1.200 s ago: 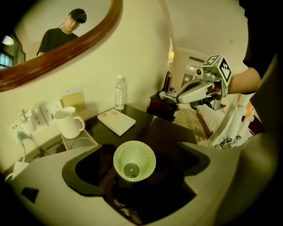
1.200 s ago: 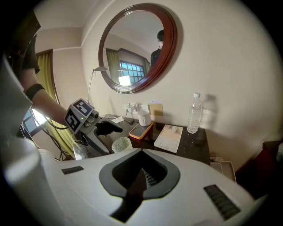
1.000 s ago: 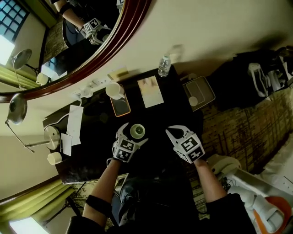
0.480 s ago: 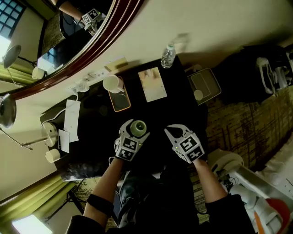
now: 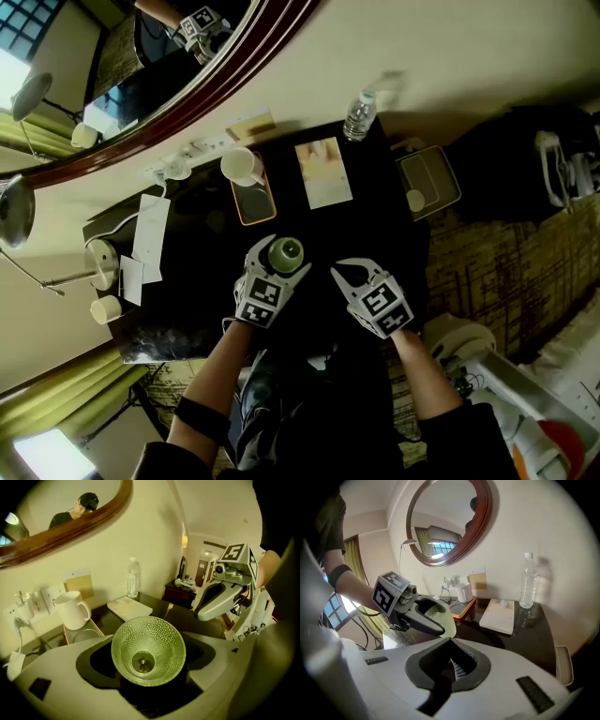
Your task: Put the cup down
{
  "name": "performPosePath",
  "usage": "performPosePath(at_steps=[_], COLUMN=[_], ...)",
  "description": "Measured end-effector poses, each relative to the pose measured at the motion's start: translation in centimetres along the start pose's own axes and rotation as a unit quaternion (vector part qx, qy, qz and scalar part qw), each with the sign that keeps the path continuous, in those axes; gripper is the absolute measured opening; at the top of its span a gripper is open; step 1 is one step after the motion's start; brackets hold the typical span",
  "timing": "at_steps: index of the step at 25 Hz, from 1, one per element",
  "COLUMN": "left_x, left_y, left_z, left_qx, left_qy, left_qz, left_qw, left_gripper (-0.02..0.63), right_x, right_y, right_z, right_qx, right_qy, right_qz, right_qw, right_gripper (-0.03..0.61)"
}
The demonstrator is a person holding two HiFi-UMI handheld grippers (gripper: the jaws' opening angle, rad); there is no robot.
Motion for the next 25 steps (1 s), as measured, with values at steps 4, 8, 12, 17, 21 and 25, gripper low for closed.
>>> performPosePath(at_steps=[4, 8, 12, 17, 21, 25], left_x=[-0.1, 0.2, 0.5, 0.5, 0.0, -0.3], left_y=[-1.1, -2.5, -3.6, -3.7, -3.3, -2.9], left_z=[-2.5, -5.6, -8.7, -11.6, -12.8, -13.3], left_qx=[-0.016, -0.015, -0.002, 0.010, 0.021, 0.034], left_qy=[-0.006, -0.026, -0.046, -0.057, -0.060, -0.064], left_qz=[0.016, 0.020, 0.019, 0.018, 0.017, 0.020], left_qw=[0.9997, 0.9993, 0.9988, 0.9982, 0.9978, 0.9972], left_gripper=[0.391, 0.391, 0.391, 0.391, 0.391, 0.391], right_x=[-1.2, -3.0, -4.8, -6.7, -7.7, -8.0], right_y=[-2.1, -4.4, -6.7, -8.8, -9.9, -10.8], right_z=[-0.3, -0.7, -1.2, -2.1, -2.7, -3.2], right_qx=[0.020, 0.042, 0.067, 0.088, 0.100, 0.107], right_qy=[-0.016, -0.032, -0.047, -0.062, -0.077, -0.082], right_qz=[0.004, 0.008, 0.013, 0.015, 0.012, 0.013], right_qw=[1.000, 0.999, 0.997, 0.994, 0.992, 0.991], right_gripper=[0.009, 0.009, 0.009, 0.009, 0.009, 0.009])
Point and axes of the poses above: the fingertips, and each gripper's own axes: x backward along the fingers, z to its right, y out of its underside, the point moved 5 cm from there along x, backward along the fingers, and after that the axes turned 4 degrees about z, right-handed, at the moved point
